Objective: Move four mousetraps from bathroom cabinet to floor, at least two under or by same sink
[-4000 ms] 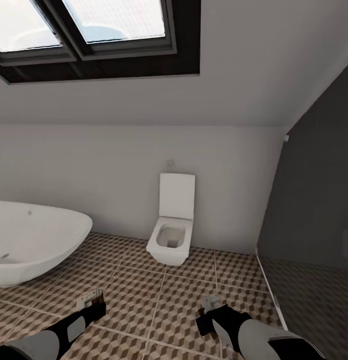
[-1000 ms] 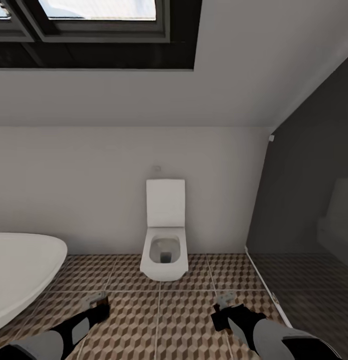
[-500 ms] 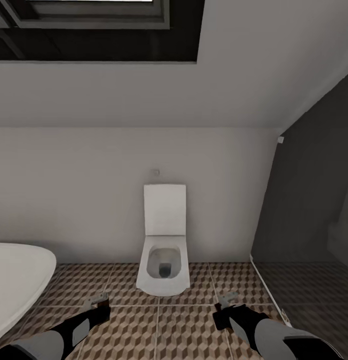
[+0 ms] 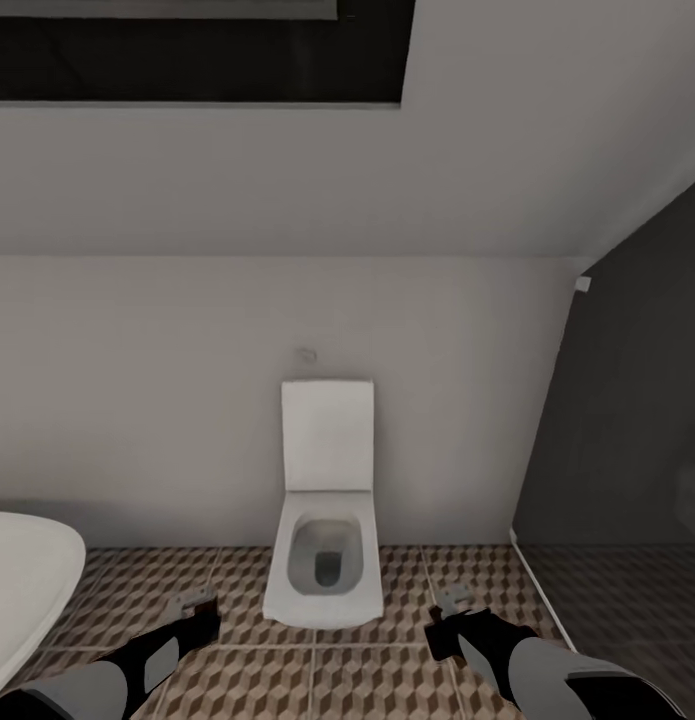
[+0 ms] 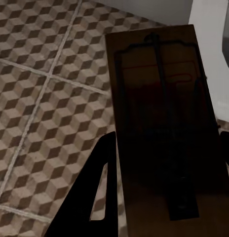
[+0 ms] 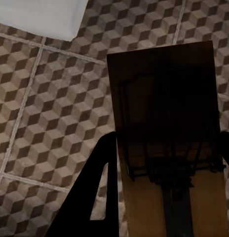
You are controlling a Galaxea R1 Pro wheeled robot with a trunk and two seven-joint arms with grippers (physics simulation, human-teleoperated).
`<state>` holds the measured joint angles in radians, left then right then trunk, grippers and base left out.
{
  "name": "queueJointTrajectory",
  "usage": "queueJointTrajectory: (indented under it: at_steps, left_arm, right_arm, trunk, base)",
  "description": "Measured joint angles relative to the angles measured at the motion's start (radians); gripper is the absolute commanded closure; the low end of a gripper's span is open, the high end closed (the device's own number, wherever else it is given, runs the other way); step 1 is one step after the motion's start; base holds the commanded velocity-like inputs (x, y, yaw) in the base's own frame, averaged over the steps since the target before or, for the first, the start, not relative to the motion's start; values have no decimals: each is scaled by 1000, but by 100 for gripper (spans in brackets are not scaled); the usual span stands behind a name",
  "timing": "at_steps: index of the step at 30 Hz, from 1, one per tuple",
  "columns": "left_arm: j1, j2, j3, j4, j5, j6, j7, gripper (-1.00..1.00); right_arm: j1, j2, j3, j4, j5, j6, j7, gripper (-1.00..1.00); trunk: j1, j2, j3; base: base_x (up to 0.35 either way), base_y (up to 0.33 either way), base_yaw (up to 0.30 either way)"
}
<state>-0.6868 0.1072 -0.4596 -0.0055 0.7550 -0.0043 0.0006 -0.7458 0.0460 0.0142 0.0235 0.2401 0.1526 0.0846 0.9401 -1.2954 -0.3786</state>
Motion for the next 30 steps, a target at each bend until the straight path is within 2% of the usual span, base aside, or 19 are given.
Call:
queueJointTrajectory:
  at_steps: [9, 17, 25, 30]
  left_arm:
    - [0, 0, 0, 0, 0, -1, 1, 100]
    - [0, 0, 0, 0, 0, -1, 1, 100]
    - [0, -1, 0, 0, 0, 0, -2, 100]
    - [0, -2, 0, 0, 0, 0, 1, 100]
  right_arm:
    - [0, 0, 0, 0, 2, 1, 1, 100]
    - [0, 0, 0, 0, 2, 2, 1, 100]
    - [0, 0, 0, 0, 1, 1, 2, 100]
    - [0, -1, 0, 0, 2, 2, 1, 100]
  trunk:
    - [0, 0, 0]
    - [1, 0, 0]
    - [0, 0, 0]
    - [1, 0, 0]
  base:
    - [256, 0, 0]
    - [23, 12, 0]
    - [14, 262, 0]
    - [13, 74, 0]
